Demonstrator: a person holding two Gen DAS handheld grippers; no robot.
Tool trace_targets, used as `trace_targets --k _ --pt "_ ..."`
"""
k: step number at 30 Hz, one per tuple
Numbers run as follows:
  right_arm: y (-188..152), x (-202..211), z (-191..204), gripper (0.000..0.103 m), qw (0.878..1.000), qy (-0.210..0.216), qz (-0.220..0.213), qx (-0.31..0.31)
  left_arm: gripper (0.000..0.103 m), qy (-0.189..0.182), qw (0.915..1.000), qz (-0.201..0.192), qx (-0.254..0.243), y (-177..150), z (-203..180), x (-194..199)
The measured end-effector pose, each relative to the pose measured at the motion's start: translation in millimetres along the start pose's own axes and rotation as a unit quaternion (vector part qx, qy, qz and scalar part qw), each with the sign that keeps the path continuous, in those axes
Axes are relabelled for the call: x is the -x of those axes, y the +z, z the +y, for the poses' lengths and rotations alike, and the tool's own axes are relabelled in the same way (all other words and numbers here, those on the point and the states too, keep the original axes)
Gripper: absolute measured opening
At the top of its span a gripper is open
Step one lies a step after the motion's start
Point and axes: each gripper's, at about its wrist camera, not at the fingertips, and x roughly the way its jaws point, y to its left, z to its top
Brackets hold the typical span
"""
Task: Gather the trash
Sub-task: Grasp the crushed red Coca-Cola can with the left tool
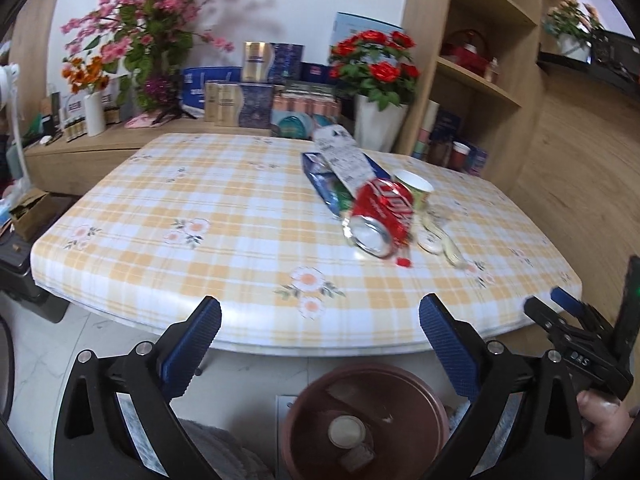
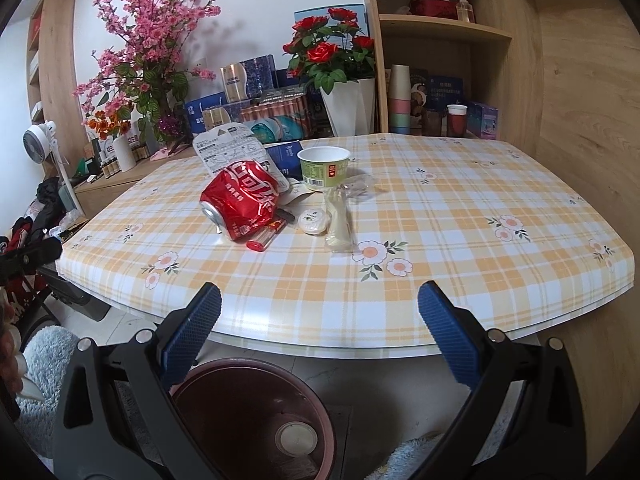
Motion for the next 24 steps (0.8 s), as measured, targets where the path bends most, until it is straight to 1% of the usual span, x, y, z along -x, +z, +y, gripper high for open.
trace_targets --k 6,11,16,20,22,24 --pt "8 -14 -9 0.097 1.0 -0.001 0.017 -0.002 0.097 0.006 0.9999 -0.005 0.012 21 14 -8" --pt "16 -30 -17 0.097 1.0 -0.002 0.027 -0.007 0.097 0.0 0.9999 0.002 0.012 36 13 -23" --pt "26 -51 -21 0.097 0.999 -0.002 0.037 -0.006 0.097 -0.026 0.9995 0.019 0.0 49 -3 -51" --pt "35 -65 -25 0.097 0.999 0.004 0.043 -0.004 0.097 -0.05 0.9978 0.033 -0.028 60 -24 -85" --pt "40 -73 -28 0.097 0.999 0.005 0.047 -0.002 0.095 -0.069 0.996 0.044 -0.036 67 -32 -107" --pt "44 -80 -33 0.097 0.999 0.004 0.053 0.002 0.089 -0.084 0.9942 0.054 -0.039 74 -37 -128"
